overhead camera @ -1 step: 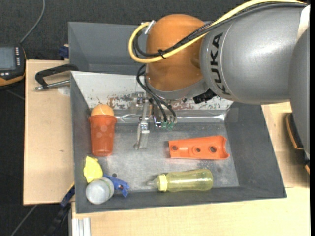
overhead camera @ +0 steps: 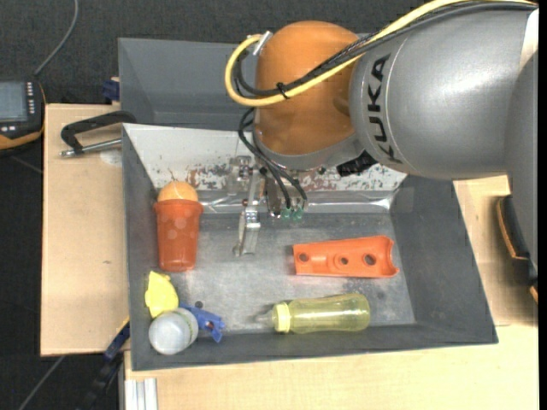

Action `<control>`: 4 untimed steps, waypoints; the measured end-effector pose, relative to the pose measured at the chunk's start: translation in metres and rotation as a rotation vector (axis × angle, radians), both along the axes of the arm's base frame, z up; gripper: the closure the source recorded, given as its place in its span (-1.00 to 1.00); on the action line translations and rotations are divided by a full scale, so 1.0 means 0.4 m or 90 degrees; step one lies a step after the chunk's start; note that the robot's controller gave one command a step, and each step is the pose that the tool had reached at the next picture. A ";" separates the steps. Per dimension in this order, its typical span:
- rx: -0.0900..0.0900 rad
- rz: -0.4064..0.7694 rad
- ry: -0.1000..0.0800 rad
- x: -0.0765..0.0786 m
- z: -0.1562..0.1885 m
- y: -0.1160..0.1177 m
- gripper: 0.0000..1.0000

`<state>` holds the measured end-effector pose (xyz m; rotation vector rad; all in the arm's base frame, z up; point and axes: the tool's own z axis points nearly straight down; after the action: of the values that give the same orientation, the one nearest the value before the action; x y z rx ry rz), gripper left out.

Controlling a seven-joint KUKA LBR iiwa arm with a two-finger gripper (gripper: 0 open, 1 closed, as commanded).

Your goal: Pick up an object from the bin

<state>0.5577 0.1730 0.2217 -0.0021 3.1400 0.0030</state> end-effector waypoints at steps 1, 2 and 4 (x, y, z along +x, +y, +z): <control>0.002 0.094 -0.004 0.015 -0.068 -0.049 -1.00; 0.001 0.148 -0.001 0.022 -0.123 -0.093 -1.00; 0.003 0.185 -0.009 0.057 0.010 -0.010 -1.00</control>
Offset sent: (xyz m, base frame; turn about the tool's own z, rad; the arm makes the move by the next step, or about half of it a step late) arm 0.0193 -0.0499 -0.1293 -0.1478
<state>0.5806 0.1691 0.2255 -0.4552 3.0935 0.0115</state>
